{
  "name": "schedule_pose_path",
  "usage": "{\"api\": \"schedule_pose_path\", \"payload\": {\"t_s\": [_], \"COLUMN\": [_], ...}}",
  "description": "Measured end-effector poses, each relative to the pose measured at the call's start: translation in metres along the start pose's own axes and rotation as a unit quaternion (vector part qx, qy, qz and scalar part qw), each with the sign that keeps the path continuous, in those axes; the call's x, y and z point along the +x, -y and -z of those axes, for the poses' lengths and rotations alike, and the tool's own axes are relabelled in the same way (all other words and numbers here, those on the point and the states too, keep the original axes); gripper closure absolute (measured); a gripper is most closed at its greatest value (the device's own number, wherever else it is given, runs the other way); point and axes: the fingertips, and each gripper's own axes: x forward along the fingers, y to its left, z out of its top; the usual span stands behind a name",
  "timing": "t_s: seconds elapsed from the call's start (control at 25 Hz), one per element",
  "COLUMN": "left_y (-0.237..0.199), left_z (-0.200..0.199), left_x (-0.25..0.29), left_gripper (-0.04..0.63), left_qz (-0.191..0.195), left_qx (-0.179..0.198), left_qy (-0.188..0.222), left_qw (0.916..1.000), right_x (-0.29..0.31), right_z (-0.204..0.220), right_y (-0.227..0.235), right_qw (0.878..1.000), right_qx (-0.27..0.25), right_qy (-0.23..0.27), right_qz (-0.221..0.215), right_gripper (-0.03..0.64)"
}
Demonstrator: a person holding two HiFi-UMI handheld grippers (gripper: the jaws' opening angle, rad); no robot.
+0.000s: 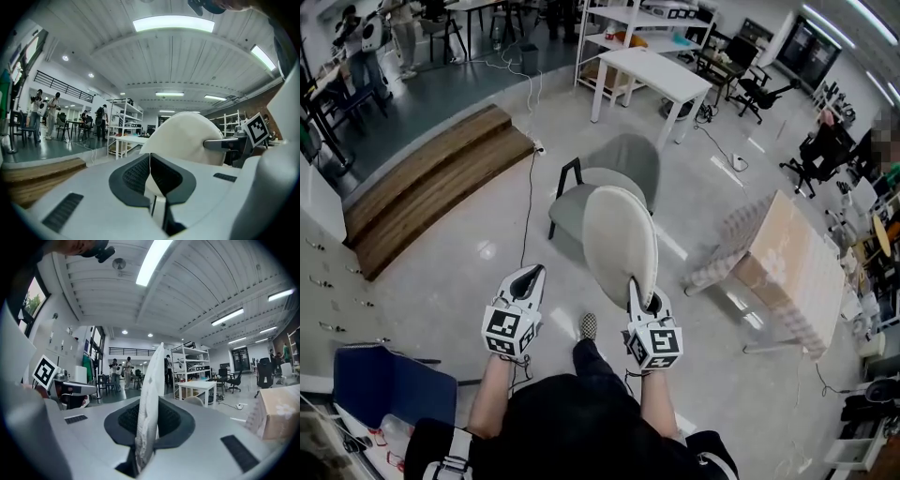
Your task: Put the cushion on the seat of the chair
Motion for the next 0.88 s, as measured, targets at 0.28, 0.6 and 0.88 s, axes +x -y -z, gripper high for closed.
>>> {"api": "schedule_pose_path", "payload": {"t_s": [0.28, 0.6, 0.88], "left_y": [-0.035, -0.065, -0.103], "left_z": [-0.005, -0.019, -0.006], "left_x": [0.089, 0.194, 0.269], "left_gripper": [0.572, 0.572, 0.572], "left_qz": [-0.006, -0.019, -0.035], "left_qx": [-0.002, -0.015, -0.023], "left_qy": [-0.010, -0.029, -0.050], "left_qw": [0.9999, 0.9993, 0.9979], "right_x": [0.088, 0.183, 0.261], "right_z": [-0.001, -0.011, 0.004], "right_y": [0.047, 0.101, 0.134], "right_qw": [1.000, 0.999, 0.997], "right_qx": [-0.001, 0.005, 0.009], "right_qy": [-0.007, -0.026, -0.045], "right_qz": [-0.016, -0.041, -0.062], "right_gripper": [0.558, 0.558, 0.558]}}
